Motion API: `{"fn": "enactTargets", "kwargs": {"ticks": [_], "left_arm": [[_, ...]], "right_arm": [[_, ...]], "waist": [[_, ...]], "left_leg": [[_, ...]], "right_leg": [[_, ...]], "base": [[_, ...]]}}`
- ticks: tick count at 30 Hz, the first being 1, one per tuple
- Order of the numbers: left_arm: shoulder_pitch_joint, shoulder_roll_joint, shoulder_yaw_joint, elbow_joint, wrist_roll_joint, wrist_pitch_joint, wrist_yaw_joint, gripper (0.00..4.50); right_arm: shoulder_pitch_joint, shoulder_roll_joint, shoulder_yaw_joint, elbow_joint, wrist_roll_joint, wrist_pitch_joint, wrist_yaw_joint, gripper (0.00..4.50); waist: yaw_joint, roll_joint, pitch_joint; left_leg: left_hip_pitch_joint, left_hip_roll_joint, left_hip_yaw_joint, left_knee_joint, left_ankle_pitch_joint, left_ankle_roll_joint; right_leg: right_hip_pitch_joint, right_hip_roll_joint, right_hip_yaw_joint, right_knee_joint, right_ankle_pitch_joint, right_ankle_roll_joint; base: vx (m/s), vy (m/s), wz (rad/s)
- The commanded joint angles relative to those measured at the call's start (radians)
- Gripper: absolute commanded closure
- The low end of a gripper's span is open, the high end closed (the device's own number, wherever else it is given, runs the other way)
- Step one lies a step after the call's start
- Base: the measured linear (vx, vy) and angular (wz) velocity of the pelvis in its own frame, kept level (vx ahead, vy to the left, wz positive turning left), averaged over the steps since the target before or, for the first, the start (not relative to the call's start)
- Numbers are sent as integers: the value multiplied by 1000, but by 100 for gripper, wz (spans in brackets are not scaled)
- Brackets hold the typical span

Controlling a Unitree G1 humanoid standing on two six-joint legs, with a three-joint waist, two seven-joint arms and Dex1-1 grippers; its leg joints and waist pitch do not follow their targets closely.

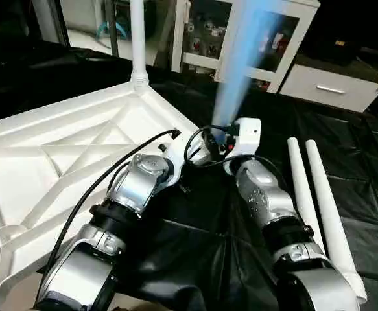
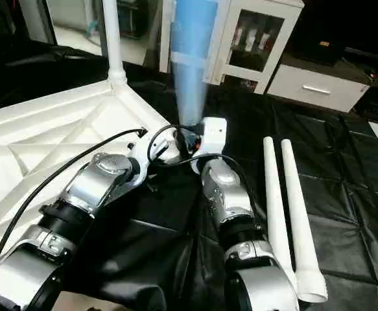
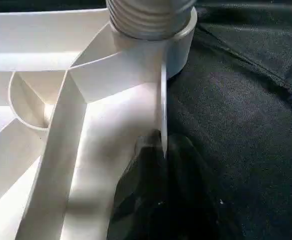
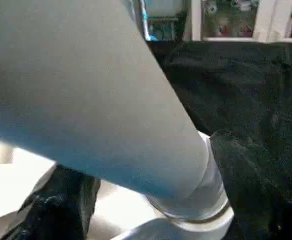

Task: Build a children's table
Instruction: Insert table leg to table base

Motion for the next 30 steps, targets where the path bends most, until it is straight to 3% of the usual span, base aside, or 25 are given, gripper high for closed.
{"fn": "enactTargets", "kwargs": {"ticks": [1,3,14,22,27,28,29,30], "left_arm": [[-18,-3,4,-25,-11,-37,-3,450],[-15,-2,0,-28,-12,-36,-5,450],[-15,6,-9,-28,-10,-43,-18,450],[9,30,-45,-57,-7,-74,-80,450],[67,108,-98,-142,-24,-171,-233,450],[79,129,-103,-156,-22,-170,-250,450],[108,186,-126,-189,-28,-190,-327,450],[110,189,-128,-191,-28,-192,-332,450]], "right_arm": [[13,-4,5,-26,10,3,26,140],[25,-1,-1,-36,11,-1,27,174],[51,-10,-1,-61,9,2,54,248],[58,-47,2,-97,9,24,102,260],[46,-135,-31,-215,95,122,235,260],[44,-165,-45,-255,135,170,277,261],[44,-244,-66,-339,229,292,388,261],[44,-249,-68,-344,236,300,396,261]], "waist": [[10,10,-62],[11,9,-62],[13,14,-65],[23,18,-65],[38,15,-63],[38,16,-63],[40,16,-63],[43,17,-62]], "left_leg": [[6,7,10,-61,-35,65],[7,7,10,-60,-38,66],[9,6,10,-58,-21,69],[12,7,10,-56,-18,72],[10,8,11,-55,-12,78],[12,7,12,-55,-17,76],[13,10,9,-57,-28,80],[13,12,8,-57,-37,78]], "right_leg": [[68,-41,21,-42,104,-259],[67,-42,22,-42,101,-260],[68,-40,20,-37,130,-271],[69,-40,20,-37,133,-274],[72,-41,22,-33,135,-268],[69,-39,21,-34,125,-264],[72,-38,20,-33,118,-261],[72,-39,20,-34,105,-257]], "base": [[0,0,0],[0,0,0],[0,0,0],[0,0,0],[0,0,0],[0,0,0],[0,0,0],[0,0,0]]}}
